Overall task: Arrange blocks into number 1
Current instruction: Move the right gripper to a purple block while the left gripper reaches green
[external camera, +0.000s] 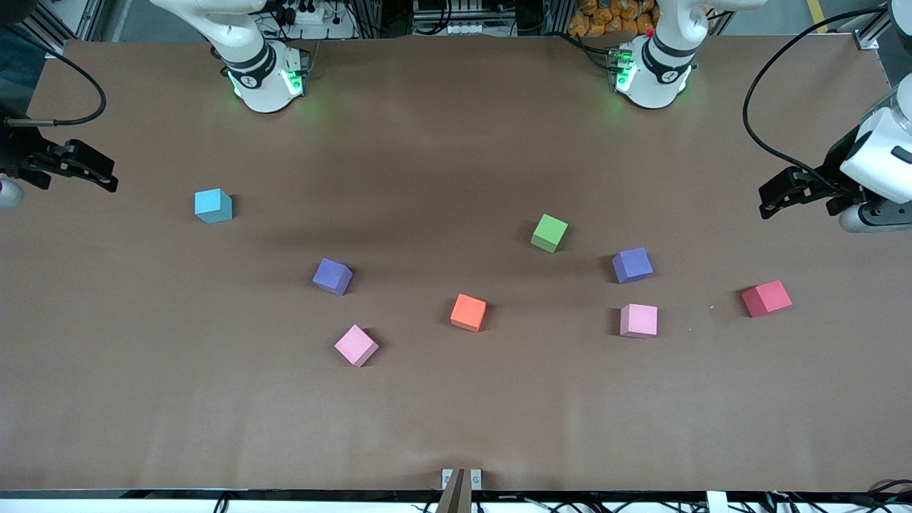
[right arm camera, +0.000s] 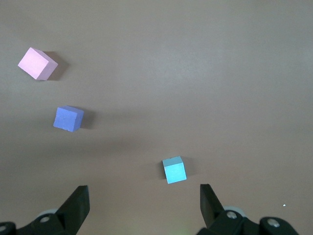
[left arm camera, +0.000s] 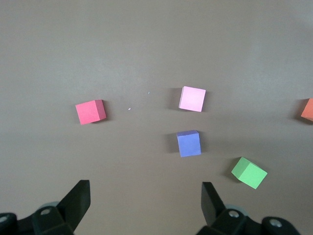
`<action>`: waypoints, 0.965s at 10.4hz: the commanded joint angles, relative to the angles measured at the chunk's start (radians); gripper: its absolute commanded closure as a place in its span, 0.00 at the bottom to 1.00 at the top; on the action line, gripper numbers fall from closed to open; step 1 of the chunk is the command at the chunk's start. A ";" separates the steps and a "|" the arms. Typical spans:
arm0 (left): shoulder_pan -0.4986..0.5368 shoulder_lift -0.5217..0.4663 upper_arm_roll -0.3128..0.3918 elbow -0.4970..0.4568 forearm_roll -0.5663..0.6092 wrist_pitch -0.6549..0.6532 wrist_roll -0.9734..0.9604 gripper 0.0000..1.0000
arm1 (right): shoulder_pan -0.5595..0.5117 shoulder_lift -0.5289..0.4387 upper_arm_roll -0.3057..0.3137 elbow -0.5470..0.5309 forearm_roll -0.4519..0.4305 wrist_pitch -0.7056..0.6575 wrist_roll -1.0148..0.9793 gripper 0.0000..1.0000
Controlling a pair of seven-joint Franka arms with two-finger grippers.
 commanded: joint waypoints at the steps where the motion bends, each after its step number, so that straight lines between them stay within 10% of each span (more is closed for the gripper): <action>1: 0.001 -0.013 -0.001 -0.001 -0.005 0.002 0.013 0.00 | -0.012 -0.033 0.007 -0.034 0.011 0.010 0.000 0.00; 10: -0.146 0.058 -0.022 -0.307 -0.232 0.238 -0.374 0.00 | 0.025 0.093 0.008 -0.023 0.120 0.135 0.003 0.00</action>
